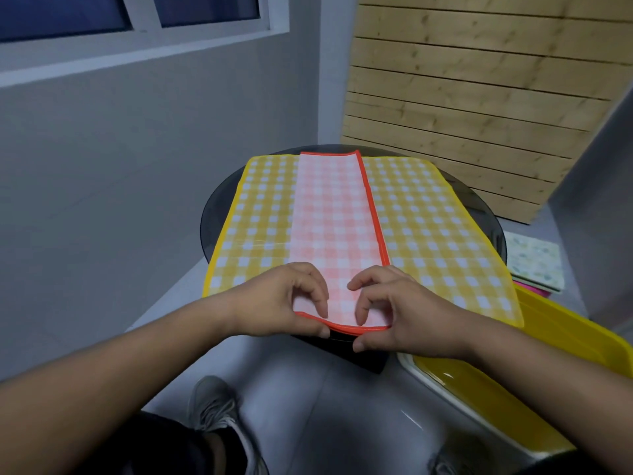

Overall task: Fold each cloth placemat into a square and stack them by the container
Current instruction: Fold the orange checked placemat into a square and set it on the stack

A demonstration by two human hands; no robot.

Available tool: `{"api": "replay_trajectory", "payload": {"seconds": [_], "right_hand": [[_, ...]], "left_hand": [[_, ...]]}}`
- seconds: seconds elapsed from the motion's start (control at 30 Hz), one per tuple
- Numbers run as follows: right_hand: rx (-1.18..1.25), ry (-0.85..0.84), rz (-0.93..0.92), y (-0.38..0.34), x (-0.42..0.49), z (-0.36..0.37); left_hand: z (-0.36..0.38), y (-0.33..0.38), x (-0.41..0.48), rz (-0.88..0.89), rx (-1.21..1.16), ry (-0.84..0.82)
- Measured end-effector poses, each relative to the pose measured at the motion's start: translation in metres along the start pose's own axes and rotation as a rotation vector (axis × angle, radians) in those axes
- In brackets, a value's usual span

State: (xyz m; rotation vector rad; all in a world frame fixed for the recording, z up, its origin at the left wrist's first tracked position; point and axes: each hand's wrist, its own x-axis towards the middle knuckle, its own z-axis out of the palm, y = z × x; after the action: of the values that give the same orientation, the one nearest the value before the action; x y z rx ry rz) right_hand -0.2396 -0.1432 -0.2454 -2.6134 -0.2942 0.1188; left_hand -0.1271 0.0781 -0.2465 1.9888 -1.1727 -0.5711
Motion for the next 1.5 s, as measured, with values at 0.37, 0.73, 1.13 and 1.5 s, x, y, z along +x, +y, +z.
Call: {"api": "replay_trajectory", "payload": {"seconds": [0.37,0.73,1.13,1.5], "right_hand": [[0.024,0.145,-0.053,-0.004,0.003,-0.001],[-0.007,0.402,-0.095,-0.013,0.019,-0.043],[0.683,0.51,0.121,0.02,0.076,-0.104],[0.743,0.421,0.424,0.078,0.13,-0.068]], "left_hand": [[-0.005,0.006,0.002,-0.017,-0.143,0.115],[-0.023,0.025,0.013,0.089,-0.182,0.321],[-0.079,0.031,0.084,0.006,-0.275,0.643],[-0.11,-0.001,0.153,-0.339,-0.585,0.704]]}}
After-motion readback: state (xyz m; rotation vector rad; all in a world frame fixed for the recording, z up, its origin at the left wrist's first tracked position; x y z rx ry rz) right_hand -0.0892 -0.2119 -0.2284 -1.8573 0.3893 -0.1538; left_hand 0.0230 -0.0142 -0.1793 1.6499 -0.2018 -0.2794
